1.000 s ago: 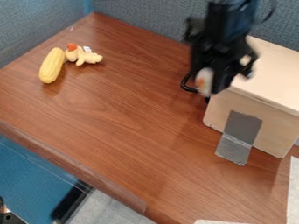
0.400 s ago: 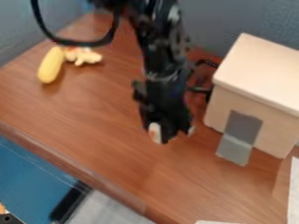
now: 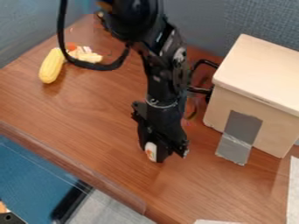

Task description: Put the sushi on the bottom middle of the table

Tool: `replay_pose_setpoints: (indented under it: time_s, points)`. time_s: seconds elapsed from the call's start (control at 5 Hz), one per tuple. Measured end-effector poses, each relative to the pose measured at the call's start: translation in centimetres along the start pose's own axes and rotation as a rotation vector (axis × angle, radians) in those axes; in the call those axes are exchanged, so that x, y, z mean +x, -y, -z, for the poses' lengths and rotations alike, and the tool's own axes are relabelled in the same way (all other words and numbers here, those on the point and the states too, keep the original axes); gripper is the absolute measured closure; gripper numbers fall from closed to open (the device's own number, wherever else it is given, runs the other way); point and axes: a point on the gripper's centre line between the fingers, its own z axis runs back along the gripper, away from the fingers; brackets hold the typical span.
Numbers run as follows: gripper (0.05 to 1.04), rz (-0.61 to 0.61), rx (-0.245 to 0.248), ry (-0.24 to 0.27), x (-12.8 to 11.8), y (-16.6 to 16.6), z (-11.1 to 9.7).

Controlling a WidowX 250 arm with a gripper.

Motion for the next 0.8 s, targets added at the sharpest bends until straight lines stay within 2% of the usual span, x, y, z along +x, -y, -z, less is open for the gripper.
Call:
replay_pose_setpoints:
  time_s: [0.2, 0.4, 0.6, 0.8]
  points:
    - [0.552, -0.004, -0.002, -0.012, 0.0, -0.3, -0.1]
    - [0.243, -0.017, 0.011, -0.050, -0.4, -0.5, -0.2]
    - [0.075, -0.013, 0.043, -0.020, 0.2, -0.2, -2.5]
    - [0.079, -0.018, 0.076, 0.006, 0.4, -0.2, -4.9]
